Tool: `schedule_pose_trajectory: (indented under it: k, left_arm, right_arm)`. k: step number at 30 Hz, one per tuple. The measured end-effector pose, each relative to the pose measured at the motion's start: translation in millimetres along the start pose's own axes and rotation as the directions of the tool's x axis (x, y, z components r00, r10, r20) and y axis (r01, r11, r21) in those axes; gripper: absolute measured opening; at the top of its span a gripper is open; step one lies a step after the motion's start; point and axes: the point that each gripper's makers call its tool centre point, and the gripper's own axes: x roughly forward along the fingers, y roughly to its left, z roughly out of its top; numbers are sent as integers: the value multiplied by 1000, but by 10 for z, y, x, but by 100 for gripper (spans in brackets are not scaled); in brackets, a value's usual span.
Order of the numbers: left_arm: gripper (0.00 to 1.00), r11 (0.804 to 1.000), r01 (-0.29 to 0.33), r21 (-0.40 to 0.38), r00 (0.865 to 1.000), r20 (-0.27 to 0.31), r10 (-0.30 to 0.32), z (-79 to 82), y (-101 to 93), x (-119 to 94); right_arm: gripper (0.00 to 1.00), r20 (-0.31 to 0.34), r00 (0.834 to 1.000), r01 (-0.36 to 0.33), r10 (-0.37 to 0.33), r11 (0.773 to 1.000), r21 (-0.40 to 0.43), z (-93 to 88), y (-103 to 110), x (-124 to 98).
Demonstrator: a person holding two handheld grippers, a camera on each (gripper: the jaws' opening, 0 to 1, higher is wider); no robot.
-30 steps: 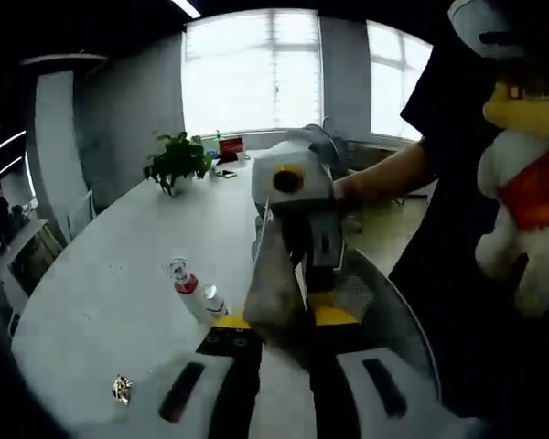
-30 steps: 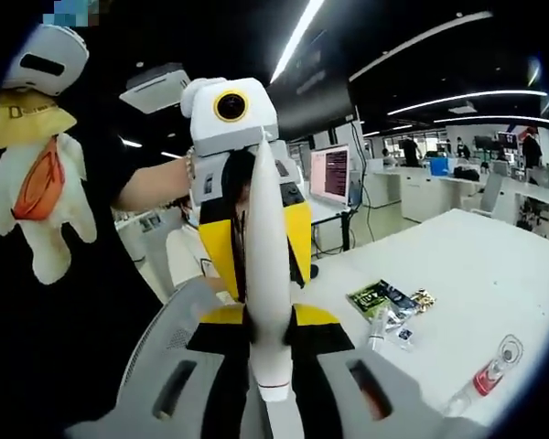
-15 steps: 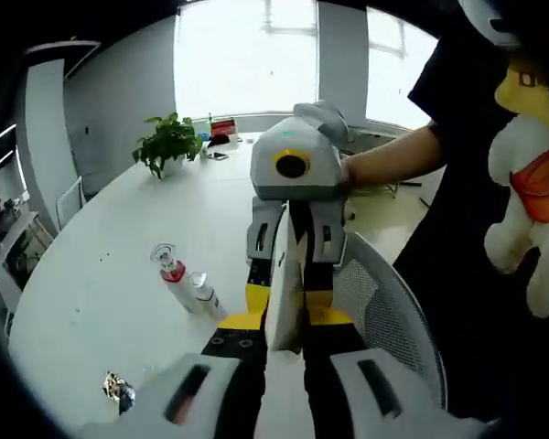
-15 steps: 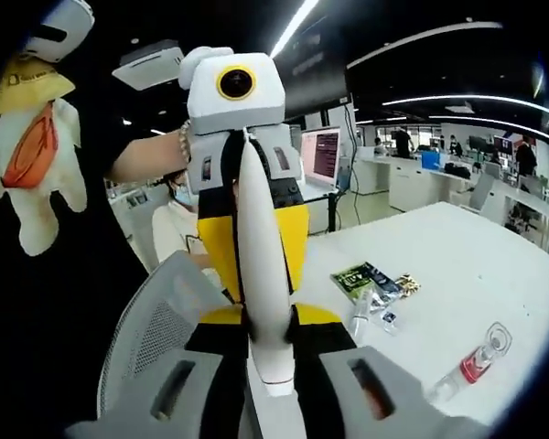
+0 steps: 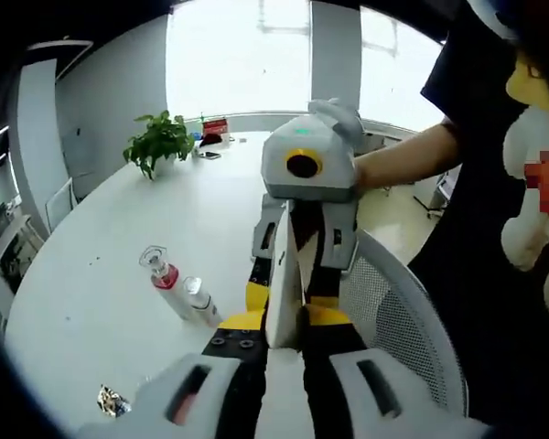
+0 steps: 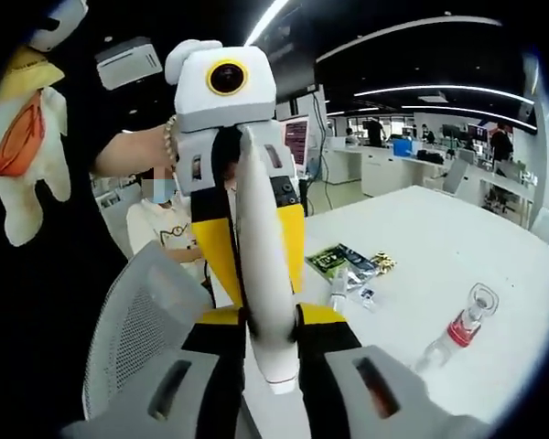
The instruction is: Arrange the skincare products in the storage area until every visible bottle or jar stands upright without overlapping.
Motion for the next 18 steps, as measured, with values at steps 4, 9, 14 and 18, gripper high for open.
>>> schedule_pose_trajectory:
  k: [4,9,14,18]
  left_arm:
    - [13,1000,9,2,1000,-6,-9,-9,46,74]
    - [13,1000,27,16,1000,-16,-27,-31,83,158]
    - [13,999,27,21,999,-30,-26,-99,154,237]
    - [13,1000,17,27,999,-46,-16,-176,225,289]
  right_arm:
    - [22,-10,999,49,-49,999,1,-43,-63,-6]
    - [24,-12,996,94,-93,995,24,-119,-146,-20]
    - [30,17,991,128,-130,989,70,-144,-217,-49]
    - [40,27,984,174,-178,980,99,-201,-274,-78]
